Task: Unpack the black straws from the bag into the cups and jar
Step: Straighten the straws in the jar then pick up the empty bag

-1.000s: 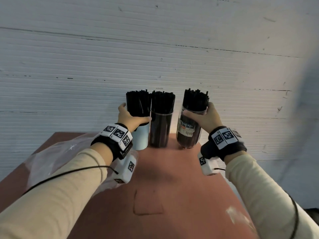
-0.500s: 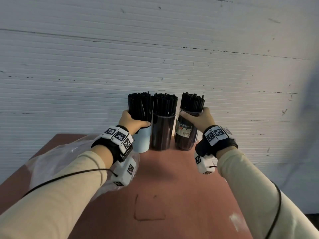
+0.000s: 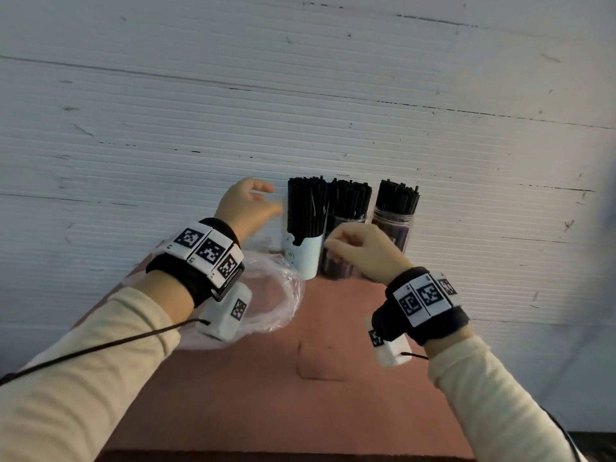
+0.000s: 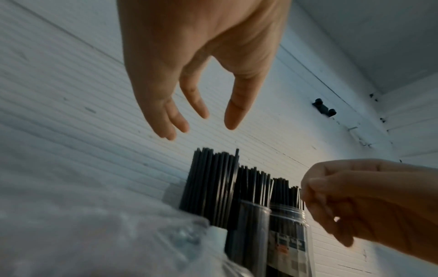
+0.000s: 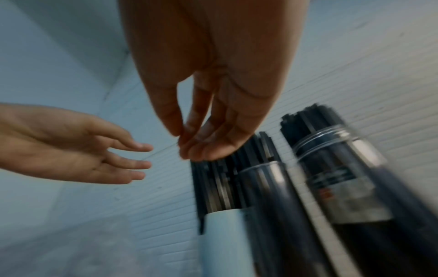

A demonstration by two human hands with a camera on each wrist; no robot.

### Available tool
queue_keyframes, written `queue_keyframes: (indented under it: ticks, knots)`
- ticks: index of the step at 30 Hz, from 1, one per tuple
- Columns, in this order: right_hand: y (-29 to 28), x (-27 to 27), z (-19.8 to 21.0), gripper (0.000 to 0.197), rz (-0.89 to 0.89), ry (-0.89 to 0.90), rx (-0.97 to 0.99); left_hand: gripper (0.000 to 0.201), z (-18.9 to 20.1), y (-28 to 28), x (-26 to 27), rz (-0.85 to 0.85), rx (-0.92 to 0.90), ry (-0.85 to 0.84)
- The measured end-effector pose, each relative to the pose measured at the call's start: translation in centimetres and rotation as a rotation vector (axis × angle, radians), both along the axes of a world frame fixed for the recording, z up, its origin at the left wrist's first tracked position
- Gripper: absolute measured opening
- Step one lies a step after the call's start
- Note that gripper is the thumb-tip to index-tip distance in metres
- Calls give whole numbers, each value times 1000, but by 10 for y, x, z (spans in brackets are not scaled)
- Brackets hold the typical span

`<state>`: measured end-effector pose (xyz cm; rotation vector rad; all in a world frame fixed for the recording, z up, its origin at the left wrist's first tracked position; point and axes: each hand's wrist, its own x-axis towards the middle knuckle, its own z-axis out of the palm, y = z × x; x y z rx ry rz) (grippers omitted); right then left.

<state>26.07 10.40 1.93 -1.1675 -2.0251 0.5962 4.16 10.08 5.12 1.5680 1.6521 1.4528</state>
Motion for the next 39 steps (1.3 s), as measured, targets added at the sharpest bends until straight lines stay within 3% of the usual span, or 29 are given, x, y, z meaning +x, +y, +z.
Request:
queue_keyframes:
  ticks: [3, 6, 11, 13, 16, 19, 24, 27, 30, 35, 39]
  knots:
    - [-18, -32, -4, 17, 249, -131, -203, 25, 6, -24, -28, -74, -95, 204]
    - [-25, -60, -13, 25, 329, -324, -382, 32, 2, -41, -58, -137, -319, 440]
    - [-27, -86, -29, 40, 263, -579, -573, 39, -22, -57, -91, -274, -460, 533]
    - [-26, -90, -34, 44, 162, -707, -535, 42, -34, -63, -99, -275, -435, 513]
    - [-23, -90, -42, 52, 41, -741, -541, 47, -46, -71, -106, -212, -355, 478]
    - [-26, -83, -43, 52, 11, -643, -540, 37, -49, -80, -107, -161, -231, 281]
    - [-42, -71, -16, 52, 46, -252, -530, 30, -35, -95, -92, -85, 80, -77]
    - [-54, -75, 0, 50, 58, 35, -359, 34, -31, -99, -74, -5, 195, -194]
    - [-63, -82, 9, 53, 162, 271, -117, 31, -34, -104, -50, -8, 232, -205]
    - [-76, -86, 16, 59, 272, 272, 100, 28, -41, -110, -14, -227, 202, -191]
    - [-75, -78, 14, 49, 253, 271, 108, 33, -46, -112, -2, -415, 175, -150]
